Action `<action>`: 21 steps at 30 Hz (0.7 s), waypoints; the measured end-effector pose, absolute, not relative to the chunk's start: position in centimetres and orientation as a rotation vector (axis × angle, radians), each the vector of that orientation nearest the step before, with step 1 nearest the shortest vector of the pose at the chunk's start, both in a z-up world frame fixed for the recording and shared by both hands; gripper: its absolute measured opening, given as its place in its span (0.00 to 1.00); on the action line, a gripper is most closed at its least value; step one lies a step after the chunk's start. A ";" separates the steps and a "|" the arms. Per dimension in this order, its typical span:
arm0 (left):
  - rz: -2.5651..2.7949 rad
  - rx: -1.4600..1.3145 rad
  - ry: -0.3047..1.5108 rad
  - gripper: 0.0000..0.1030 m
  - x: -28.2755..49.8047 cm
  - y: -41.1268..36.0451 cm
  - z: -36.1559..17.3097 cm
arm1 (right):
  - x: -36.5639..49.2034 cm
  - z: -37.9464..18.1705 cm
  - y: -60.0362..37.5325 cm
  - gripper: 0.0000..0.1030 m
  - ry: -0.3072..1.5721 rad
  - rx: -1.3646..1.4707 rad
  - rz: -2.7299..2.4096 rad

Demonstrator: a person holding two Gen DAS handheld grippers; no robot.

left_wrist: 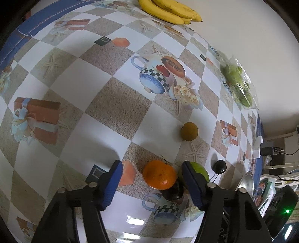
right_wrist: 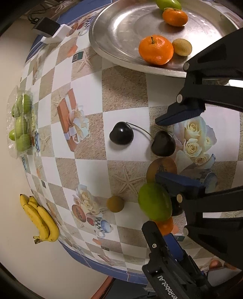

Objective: Organize fruits
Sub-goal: 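Grasp an orange with the left tool while the right tool grasps a dark plum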

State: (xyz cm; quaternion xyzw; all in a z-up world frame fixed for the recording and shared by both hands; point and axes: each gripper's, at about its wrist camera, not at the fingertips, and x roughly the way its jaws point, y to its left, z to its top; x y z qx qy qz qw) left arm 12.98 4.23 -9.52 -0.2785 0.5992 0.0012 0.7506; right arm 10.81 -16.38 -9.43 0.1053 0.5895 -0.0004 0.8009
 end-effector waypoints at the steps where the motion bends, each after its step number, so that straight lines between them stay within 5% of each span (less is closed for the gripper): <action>1: 0.001 -0.620 1.310 0.61 12.9 4.3 -9.6 | 10.8 -9.4 -16.4 0.45 1.263 0.230 0.000; 11: -0.017 -0.682 1.317 0.39 12.8 4.2 -9.9 | 10.9 -9.5 -17.0 0.28 1.266 0.255 -0.010; 21: 0.006 -0.674 1.297 0.37 12.6 4.4 -9.5 | 10.9 -9.5 -17.4 0.27 1.268 0.294 -0.001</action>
